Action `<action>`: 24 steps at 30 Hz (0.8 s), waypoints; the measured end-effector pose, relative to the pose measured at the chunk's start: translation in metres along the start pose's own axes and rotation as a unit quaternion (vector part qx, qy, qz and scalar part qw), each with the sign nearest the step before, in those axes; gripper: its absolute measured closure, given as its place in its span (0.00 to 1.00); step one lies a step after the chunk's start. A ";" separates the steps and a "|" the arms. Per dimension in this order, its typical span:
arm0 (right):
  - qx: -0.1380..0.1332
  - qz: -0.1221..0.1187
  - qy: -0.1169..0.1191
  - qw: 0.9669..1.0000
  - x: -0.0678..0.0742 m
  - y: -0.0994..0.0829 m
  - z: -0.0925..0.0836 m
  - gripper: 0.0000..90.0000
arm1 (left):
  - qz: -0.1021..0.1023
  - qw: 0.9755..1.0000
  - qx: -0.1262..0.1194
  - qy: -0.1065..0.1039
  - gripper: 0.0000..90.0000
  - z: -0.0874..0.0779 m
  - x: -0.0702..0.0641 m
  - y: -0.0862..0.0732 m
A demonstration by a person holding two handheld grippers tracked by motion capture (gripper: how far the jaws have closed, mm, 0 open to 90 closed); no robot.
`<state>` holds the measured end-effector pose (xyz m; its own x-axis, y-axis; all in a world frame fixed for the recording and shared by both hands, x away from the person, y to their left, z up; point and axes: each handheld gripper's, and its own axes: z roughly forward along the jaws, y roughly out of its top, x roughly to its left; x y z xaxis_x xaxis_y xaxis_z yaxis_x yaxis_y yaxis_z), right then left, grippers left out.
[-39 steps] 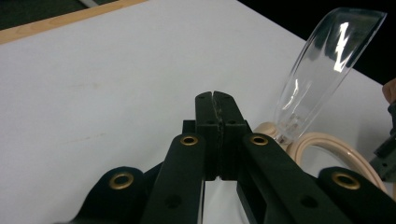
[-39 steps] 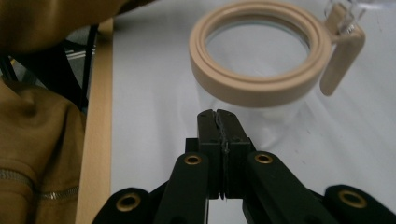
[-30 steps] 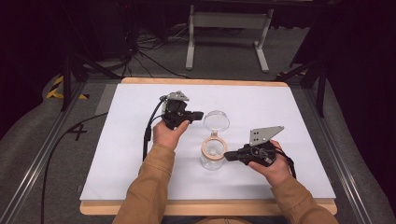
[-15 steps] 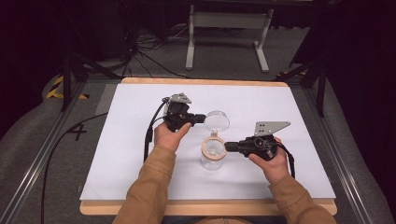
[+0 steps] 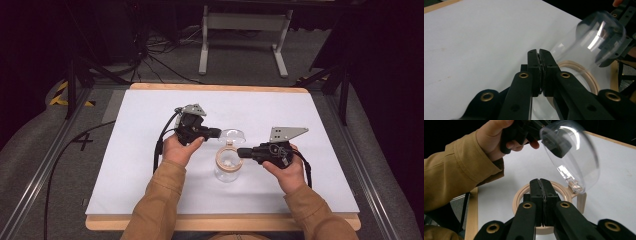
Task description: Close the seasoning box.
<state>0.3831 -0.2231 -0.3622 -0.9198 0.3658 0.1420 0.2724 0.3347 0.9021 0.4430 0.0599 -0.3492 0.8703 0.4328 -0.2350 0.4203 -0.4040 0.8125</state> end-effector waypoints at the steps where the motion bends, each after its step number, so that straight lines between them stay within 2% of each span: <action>1: 0.001 -0.001 0.000 1.000 0.000 0.000 0.000 1.00 | 0.001 1.000 0.003 0.003 0.97 -0.001 -0.001 0.000; 3: 0.005 -0.002 0.001 1.000 0.000 -0.001 0.000 1.00 | 0.008 1.000 0.010 0.007 0.96 -0.003 -0.003 0.001; 6: 0.007 -0.003 0.002 1.000 0.000 0.000 0.000 1.00 | 0.006 1.000 0.002 0.010 0.94 -0.007 -0.004 0.001; 14: 0.017 -0.008 0.005 1.000 0.002 0.000 -0.002 1.00 | 0.005 1.000 0.001 0.021 0.90 -0.018 -0.001 0.001; 18: 0.039 -0.010 0.011 0.999 0.005 0.000 -0.001 1.00 | 0.005 1.000 0.001 0.021 0.90 -0.024 -0.001 0.001; 19: 0.049 -0.013 0.011 0.999 0.006 0.001 0.000 1.00 | 0.007 1.000 0.008 0.021 0.90 -0.027 -0.001 0.001; 24: 0.073 -0.013 0.012 0.997 0.009 0.001 0.003 1.00 | 0.011 1.000 0.013 0.022 0.90 -0.028 -0.002 0.001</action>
<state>0.3761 -0.2176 -0.3615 -0.9333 0.3344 0.1311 0.2849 0.4670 0.8371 0.4349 0.0810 -0.3333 0.8675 0.4583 -0.1937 0.4086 -0.4341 0.8029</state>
